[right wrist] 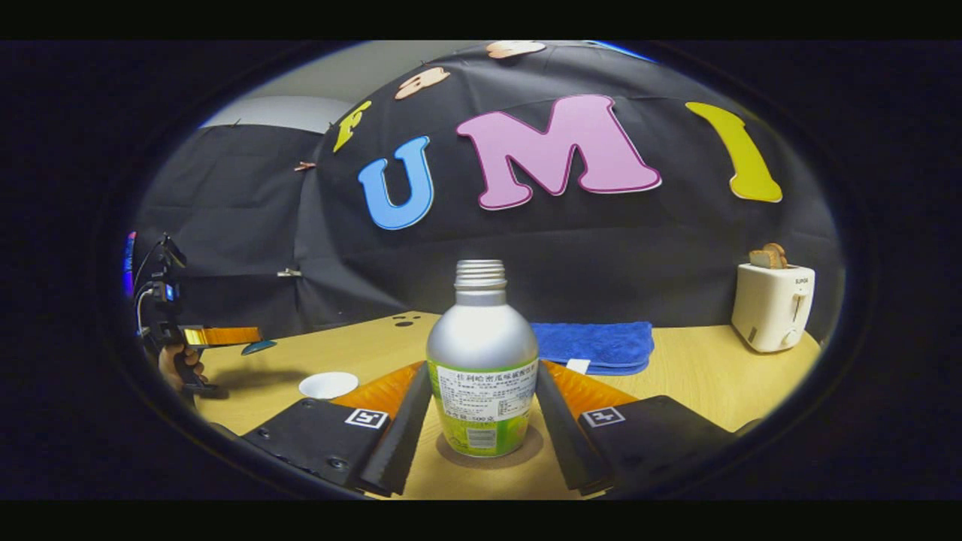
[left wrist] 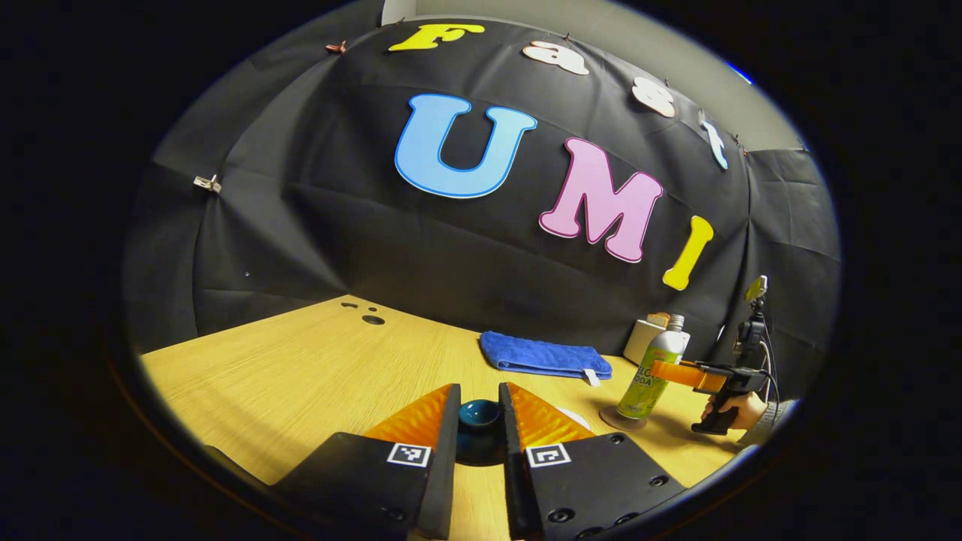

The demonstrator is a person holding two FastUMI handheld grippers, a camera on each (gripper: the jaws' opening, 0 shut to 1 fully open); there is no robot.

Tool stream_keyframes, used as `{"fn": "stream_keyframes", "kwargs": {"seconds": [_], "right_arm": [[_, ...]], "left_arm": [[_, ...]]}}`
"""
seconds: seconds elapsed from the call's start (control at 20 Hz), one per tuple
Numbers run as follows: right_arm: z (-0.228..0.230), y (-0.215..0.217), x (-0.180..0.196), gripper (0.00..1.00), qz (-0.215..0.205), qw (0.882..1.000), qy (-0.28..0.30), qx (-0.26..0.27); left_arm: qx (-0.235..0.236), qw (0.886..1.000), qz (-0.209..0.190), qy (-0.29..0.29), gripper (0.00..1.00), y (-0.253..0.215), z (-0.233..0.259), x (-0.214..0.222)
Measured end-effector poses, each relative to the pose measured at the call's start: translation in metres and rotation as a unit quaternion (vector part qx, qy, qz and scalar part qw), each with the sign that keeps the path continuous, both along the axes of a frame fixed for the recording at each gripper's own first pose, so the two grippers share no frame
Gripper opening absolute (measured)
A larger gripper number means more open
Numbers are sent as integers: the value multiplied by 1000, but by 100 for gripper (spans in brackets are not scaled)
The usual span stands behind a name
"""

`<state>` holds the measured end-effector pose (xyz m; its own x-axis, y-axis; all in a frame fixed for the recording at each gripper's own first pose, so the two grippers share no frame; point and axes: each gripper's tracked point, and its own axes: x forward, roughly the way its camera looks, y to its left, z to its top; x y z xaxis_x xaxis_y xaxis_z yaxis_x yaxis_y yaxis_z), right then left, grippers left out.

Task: Open the teacup lid with one hand, grasp the water bottle and pour water into the teacup with the other hand; after pouring, place the water bottle on the coaster and then close the teacup lid.

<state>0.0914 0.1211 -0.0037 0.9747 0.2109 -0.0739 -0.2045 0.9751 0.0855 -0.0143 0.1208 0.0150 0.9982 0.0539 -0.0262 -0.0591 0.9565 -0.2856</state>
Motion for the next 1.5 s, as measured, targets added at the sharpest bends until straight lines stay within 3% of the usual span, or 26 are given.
{"fn": "stream_keyframes", "kwargs": {"seconds": [0.4,1.0,1.1,1.3,1.35,1.5], "right_arm": [[2,-1,-1,78,-5,1000,10,-6],[-2,2,-1,89,9,1000,16,9],[0,1,-11,94,11,1000,13,10],[-1,-14,-34,84,3,1000,10,1],[-2,-18,-41,89,0,1000,14,5],[-3,-25,-65,90,-8,1000,19,12]], "left_arm": [[-1,1000,-1,3,32,-1,-1,1],[9,1000,-12,-6,32,-20,7,-1],[13,1000,-21,-11,32,-34,11,-1],[24,999,-41,-14,31,-61,13,2],[30,998,-45,-15,31,-66,14,5],[45,997,-60,-8,32,-82,12,23]]}}
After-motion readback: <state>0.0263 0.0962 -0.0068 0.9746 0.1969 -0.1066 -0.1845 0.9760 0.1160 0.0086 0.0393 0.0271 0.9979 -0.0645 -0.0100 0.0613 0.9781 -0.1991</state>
